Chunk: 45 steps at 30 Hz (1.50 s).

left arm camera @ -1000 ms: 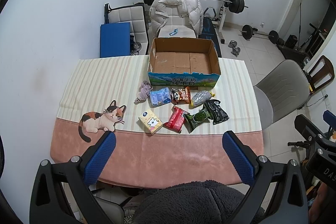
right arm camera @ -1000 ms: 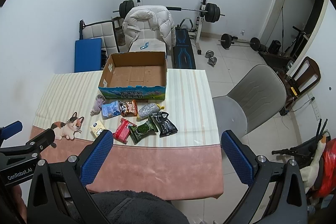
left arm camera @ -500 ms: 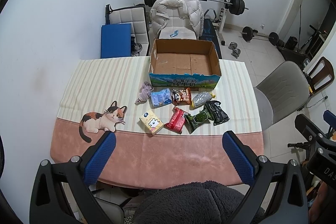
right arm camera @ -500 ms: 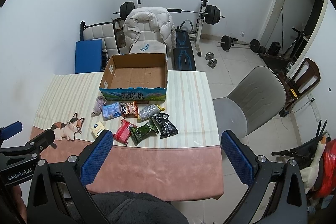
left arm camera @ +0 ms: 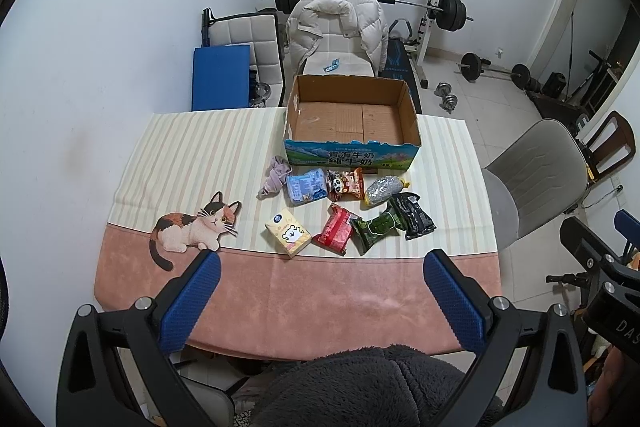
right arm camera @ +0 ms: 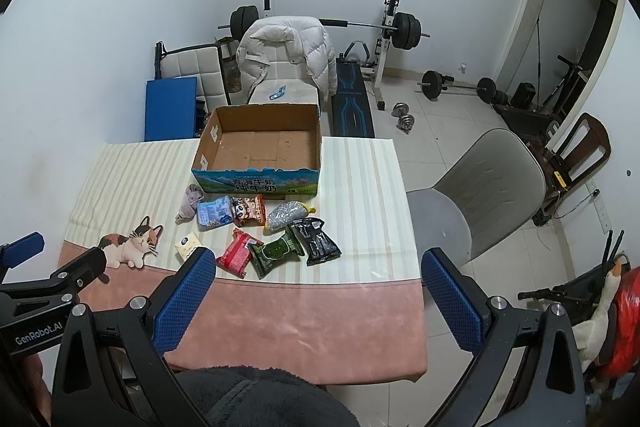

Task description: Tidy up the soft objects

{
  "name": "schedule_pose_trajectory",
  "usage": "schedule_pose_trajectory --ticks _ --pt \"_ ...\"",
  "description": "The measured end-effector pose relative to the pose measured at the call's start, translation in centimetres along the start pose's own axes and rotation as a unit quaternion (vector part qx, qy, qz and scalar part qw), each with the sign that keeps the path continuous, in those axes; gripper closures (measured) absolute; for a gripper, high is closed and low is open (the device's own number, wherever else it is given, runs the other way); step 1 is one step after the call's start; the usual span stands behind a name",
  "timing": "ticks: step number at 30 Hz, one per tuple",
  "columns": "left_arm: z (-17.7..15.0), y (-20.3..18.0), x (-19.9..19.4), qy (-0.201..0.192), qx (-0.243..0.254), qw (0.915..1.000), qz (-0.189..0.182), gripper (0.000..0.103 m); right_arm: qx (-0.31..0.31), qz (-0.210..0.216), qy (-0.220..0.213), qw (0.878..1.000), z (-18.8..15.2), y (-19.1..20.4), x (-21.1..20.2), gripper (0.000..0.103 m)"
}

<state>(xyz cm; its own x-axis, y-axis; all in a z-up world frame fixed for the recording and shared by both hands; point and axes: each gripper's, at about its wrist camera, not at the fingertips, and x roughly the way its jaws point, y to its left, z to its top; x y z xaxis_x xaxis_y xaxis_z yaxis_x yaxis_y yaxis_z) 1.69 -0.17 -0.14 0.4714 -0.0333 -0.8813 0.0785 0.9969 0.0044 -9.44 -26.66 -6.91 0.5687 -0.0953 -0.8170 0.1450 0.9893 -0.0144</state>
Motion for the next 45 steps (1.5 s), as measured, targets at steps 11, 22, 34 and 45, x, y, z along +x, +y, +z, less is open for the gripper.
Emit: schedule_pose_trajectory --ticks 11,22,34,45 --pt "1.5 0.2 2.2 0.0 0.001 1.0 -0.009 0.0 0.018 0.018 0.014 1.0 0.0 -0.5 2.2 0.0" --pt "3.2 6.0 23.6 0.19 -0.112 0.9748 -0.032 0.0 0.057 0.078 0.159 0.983 -1.5 -0.6 20.7 0.0" --pt "-0.5 11.5 45.7 0.335 -0.216 0.9162 -0.038 0.023 0.165 0.241 0.337 0.895 -5.3 10.8 40.9 0.018" --pt "-2.6 11.1 46.7 0.326 -0.097 0.9403 -0.014 0.037 0.218 0.181 0.406 0.869 -10.0 16.2 49.5 0.021"
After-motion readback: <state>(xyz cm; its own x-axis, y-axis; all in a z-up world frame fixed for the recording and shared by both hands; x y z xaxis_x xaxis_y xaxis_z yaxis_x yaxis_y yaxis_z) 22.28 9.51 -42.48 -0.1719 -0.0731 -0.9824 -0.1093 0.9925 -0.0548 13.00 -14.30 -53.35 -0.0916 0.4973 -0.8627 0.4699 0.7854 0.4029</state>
